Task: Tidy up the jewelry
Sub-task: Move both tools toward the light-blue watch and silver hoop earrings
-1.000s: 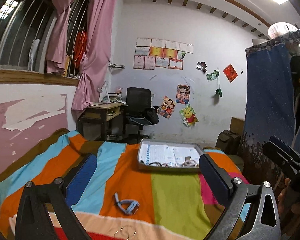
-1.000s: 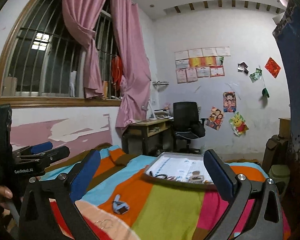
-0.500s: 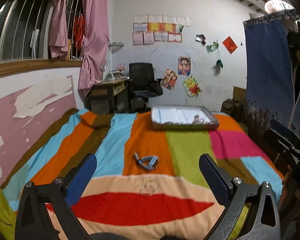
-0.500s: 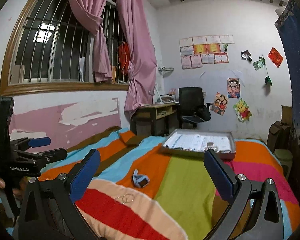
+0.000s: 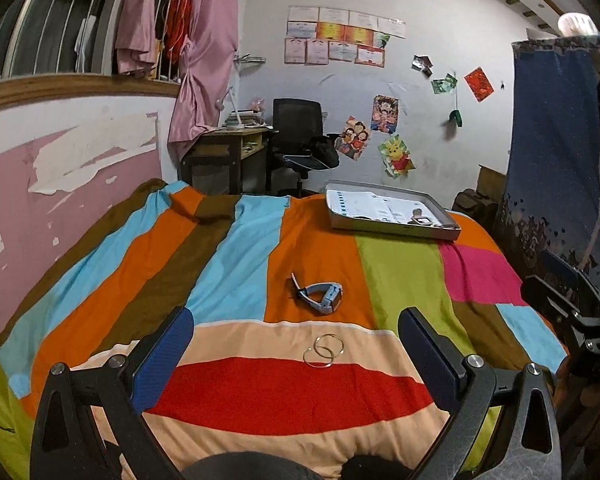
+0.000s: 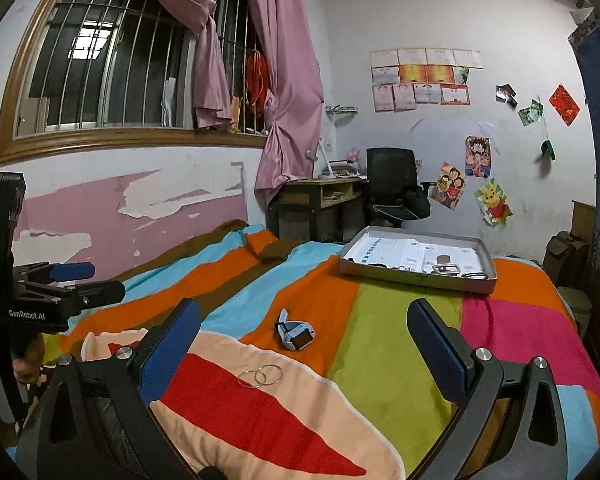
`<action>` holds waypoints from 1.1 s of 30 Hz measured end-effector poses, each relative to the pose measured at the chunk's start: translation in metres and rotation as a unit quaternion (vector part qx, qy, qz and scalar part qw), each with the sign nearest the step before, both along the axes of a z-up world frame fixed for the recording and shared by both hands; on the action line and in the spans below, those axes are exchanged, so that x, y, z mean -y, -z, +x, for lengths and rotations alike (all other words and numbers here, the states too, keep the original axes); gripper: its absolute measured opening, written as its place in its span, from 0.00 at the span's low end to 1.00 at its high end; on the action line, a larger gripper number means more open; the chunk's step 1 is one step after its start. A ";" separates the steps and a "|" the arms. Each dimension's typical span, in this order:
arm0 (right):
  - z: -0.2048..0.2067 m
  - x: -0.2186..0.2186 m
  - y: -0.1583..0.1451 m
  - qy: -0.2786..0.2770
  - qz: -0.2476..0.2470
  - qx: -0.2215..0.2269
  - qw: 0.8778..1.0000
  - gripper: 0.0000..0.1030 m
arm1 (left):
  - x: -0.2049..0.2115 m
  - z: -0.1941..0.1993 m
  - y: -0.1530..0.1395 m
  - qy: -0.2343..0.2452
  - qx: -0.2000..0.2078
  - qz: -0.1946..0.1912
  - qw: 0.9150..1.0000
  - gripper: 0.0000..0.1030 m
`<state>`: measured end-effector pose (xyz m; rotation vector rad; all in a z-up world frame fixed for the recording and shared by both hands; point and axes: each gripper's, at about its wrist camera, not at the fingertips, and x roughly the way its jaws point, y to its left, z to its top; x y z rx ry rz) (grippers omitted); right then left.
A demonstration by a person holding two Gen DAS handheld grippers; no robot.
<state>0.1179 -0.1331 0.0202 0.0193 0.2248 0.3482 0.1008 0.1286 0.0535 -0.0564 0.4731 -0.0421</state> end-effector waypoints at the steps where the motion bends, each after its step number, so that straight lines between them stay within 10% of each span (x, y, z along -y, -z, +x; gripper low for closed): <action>1: 0.004 -0.001 0.000 0.000 0.000 -0.001 1.000 0.99 | -0.001 0.004 0.001 -0.001 -0.001 -0.002 1.000 1.00; 19: 0.087 -0.026 0.007 0.006 -0.007 -0.022 1.000 0.99 | -0.025 0.095 0.012 -0.017 -0.033 -0.031 0.999 1.00; 33: 0.165 -0.034 0.074 0.008 -0.028 -0.140 0.990 0.99 | -0.032 0.189 0.080 -0.048 -0.158 -0.089 0.982 1.00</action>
